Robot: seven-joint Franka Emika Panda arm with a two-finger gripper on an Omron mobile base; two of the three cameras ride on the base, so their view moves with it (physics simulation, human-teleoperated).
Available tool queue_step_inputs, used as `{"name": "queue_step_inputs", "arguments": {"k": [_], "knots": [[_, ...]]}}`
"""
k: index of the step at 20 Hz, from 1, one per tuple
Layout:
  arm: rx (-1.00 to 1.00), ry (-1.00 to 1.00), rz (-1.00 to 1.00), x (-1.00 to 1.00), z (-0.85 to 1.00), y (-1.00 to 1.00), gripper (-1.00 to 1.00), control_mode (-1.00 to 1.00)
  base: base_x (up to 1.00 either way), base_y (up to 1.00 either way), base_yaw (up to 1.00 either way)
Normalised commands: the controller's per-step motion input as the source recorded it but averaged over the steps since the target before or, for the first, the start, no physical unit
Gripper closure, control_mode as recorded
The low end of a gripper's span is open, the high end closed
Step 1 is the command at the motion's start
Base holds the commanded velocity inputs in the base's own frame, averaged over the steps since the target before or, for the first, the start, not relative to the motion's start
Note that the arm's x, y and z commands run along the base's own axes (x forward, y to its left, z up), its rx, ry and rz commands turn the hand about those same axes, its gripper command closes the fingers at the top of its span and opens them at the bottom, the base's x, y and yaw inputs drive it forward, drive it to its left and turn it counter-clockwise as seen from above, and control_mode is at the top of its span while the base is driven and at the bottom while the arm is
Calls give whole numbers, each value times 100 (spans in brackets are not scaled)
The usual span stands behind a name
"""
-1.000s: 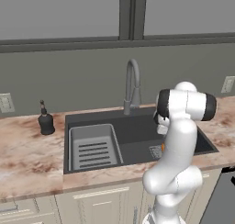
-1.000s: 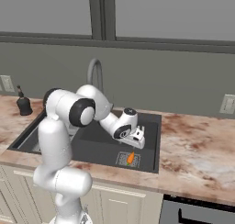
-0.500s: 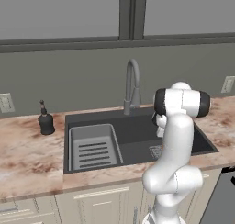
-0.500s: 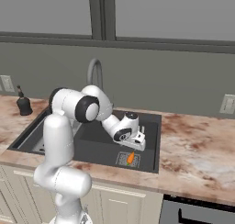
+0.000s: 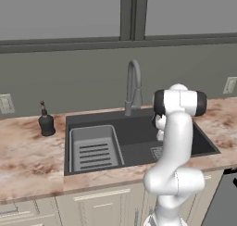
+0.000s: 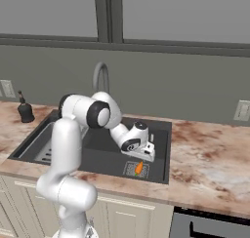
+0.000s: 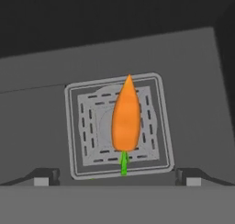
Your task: Turn on the sink faucet. Then move the carrot from the counter to the sink. Turn off the sink. Move the vegetable from the sink to the pot next to the stove. Finally move the pot to the rear left burner.
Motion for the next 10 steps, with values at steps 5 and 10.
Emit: {"name": "queue_step_inputs", "arguments": {"k": [5, 10], "knots": [[0, 0, 0, 3, -27, -6, -100, -100, 0, 0, 0], [0, 0, 0, 0, -19, 0, -100, -100, 0, 0, 0]]}}
